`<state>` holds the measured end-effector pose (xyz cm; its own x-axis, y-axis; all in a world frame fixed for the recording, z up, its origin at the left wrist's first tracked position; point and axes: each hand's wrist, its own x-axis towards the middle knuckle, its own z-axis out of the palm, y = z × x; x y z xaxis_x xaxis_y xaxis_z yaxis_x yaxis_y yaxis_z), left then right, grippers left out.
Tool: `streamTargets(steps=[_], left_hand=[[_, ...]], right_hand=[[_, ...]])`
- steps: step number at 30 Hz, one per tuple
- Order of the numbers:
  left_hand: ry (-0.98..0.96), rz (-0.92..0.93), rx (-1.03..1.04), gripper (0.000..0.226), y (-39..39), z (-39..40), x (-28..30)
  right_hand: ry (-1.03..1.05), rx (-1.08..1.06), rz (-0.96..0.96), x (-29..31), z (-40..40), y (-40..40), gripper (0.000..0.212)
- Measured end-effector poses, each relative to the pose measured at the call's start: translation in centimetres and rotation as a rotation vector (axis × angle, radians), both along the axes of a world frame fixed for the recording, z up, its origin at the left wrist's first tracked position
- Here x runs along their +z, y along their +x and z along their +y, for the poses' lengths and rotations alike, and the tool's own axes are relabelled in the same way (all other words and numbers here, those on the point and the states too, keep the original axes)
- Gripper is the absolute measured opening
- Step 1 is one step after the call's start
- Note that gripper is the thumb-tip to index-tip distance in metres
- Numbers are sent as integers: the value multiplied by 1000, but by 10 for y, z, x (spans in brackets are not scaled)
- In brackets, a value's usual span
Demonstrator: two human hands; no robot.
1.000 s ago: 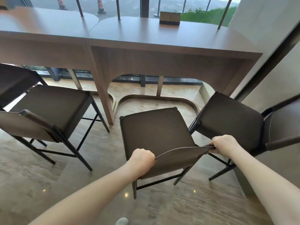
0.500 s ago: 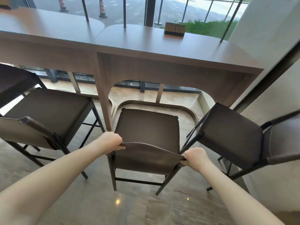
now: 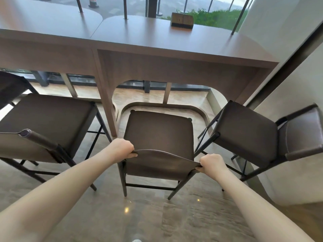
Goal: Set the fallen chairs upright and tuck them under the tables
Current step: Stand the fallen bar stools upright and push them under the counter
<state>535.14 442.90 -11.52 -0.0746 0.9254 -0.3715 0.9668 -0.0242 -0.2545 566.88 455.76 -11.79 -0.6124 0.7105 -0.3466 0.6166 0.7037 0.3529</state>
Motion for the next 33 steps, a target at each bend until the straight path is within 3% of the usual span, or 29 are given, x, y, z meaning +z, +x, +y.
streamTargets(steps=[5,9,12,13,15,17,19,20,22,25,33], left_hand=[[24,-64,17,54,-1,-5,-1],[90,-423,147,58,-3,-13,1],[205,-810,329,46,8,-19,5],[221,-1015,426,45,15,-18,6],[226,-1403,613,45,28,-12,7],[230,-1651,730,44,40,-5,15],[251,-1811,756,46,49,-1,26],[275,-1859,739,48,54,0,34],[311,-1925,679,51,63,5,51],[352,-1944,571,60,80,19,76],[252,-1972,451,48,171,68,101]], right_hand=[[-20,-160,32,0,-10,-8,33],[-86,-339,90,4,-20,-21,50],[-268,-375,131,10,-31,-32,67],[-368,-410,262,11,-38,-39,66],[-615,-536,749,14,-57,-56,56],[-902,-727,1325,24,-70,-75,46],[-1209,-945,1746,37,-74,-85,46],[-1308,-1013,1891,44,-74,-87,48],[-1309,-1039,2051,58,-73,-81,51],[-1196,-1032,2125,74,-67,-61,51],[-948,-1094,2260,91,-38,54,45]])
